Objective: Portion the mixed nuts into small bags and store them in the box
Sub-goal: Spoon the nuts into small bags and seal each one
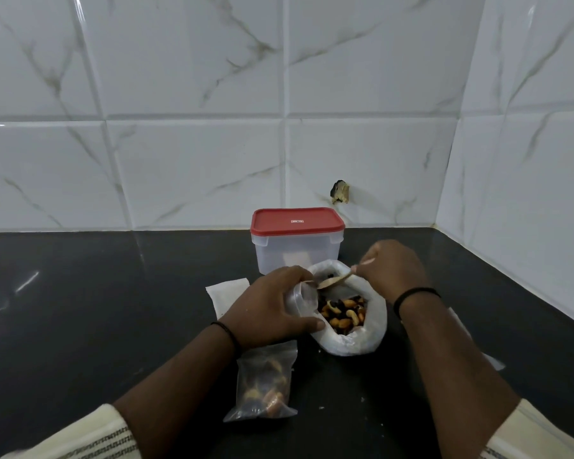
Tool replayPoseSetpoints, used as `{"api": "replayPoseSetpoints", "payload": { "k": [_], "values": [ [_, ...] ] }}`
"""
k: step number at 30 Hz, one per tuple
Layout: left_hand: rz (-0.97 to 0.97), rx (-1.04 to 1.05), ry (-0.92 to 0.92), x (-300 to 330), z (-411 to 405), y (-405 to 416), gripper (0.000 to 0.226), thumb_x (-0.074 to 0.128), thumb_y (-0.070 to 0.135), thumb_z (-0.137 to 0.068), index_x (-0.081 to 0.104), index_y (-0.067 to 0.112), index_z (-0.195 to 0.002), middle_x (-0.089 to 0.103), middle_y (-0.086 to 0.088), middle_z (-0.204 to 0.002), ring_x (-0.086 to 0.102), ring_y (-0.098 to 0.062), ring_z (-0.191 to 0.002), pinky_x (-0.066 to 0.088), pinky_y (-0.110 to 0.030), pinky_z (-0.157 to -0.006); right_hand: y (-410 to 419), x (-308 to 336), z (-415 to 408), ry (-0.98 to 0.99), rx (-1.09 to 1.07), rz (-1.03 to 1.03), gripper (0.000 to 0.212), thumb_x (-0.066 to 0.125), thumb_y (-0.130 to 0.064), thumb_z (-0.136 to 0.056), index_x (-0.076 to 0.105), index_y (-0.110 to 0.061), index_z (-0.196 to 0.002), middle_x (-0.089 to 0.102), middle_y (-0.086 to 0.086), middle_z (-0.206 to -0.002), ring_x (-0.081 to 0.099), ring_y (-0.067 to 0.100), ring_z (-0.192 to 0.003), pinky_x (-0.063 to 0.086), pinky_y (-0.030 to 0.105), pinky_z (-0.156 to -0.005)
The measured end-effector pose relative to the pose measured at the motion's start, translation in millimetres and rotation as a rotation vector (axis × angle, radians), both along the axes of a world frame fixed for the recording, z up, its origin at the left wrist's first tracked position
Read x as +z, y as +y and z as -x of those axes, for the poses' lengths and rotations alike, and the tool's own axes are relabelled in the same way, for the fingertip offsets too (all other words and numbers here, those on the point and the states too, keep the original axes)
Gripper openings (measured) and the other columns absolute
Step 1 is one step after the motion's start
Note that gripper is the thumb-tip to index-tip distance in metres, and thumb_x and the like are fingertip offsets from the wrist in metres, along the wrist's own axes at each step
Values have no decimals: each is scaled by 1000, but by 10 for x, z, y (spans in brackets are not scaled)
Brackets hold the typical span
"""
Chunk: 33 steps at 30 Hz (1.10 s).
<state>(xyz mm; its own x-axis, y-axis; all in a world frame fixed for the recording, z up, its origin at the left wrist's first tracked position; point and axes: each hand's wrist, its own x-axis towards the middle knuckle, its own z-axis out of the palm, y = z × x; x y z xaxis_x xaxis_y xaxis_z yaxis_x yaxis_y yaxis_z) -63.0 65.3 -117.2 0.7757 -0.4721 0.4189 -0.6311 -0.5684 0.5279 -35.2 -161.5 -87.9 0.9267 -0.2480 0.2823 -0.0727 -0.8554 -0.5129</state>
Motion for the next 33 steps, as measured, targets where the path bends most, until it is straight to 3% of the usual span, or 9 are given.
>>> {"api": "replayPoseSetpoints", "payload": {
  "k": [5,9,12,17,22,26,31,33],
  "values": [
    [-111,-126,59,-3,60,-64,55,83,51,-64,61,38,-113,57,16,-115,54,-2,-107,50,-32,-93,150,57,72,-281,128,-359,18,74,-33,-84,71,-17,-77,71,-5,-75,66,12,-74,52,28,-68],
    [-182,-101,2,15,48,-79,38,82,46,-69,67,35,-103,54,11,-112,53,-6,-102,50,-35,-90,169,65,27,-339,162,-533,7,61,-20,-89,64,-16,-84,71,1,-79,71,20,-73,60,45,-73],
    [-190,-123,-18,47,29,-39,20,80,36,-75,69,30,-92,52,11,-102,54,-7,-93,51,-36,-83,194,73,34,-331,180,-501,9,57,-18,-93,62,-14,-87,70,5,-80,70,23,-73,60,43,-73],
    [-222,-79,-114,74,-80,109,14,79,33,-74,69,31,-85,54,11,-98,59,-9,-84,53,-35,-75,208,113,64,-316,307,-512,12,54,-21,-98,62,-14,-92,70,9,-84,69,24,-77,58,40,-72],
    [-195,-89,-39,124,-128,245,18,80,32,-73,67,38,-85,55,16,-102,59,-6,-91,53,-36,-83,251,92,117,-131,556,-433,12,59,-19,-98,64,-8,-97,72,6,-74,67,12,-60,53,29,-59],
    [-276,-122,13,160,2,140,32,80,42,-71,69,40,-100,52,17,-109,53,-1,-99,48,-24,-89,218,127,150,-55,638,-415,8,66,-16,-94,64,-10,-97,75,9,-78,70,18,-64,59,31,-64],
    [-309,-151,-52,154,87,6,21,79,43,-74,66,40,-90,48,25,-92,48,8,-83,36,-9,-72,239,154,210,50,689,-343,19,72,-14,-89,60,-25,-98,76,4,-79,74,18,-71,63,34,-67],
    [-228,-164,-26,161,78,22,19,82,36,-73,67,31,-84,53,21,-89,53,2,-80,42,-14,-70,267,150,211,13,639,-299,22,72,-15,-89,58,-24,-103,75,3,-77,74,15,-69,63,34,-67]
  ]
}}
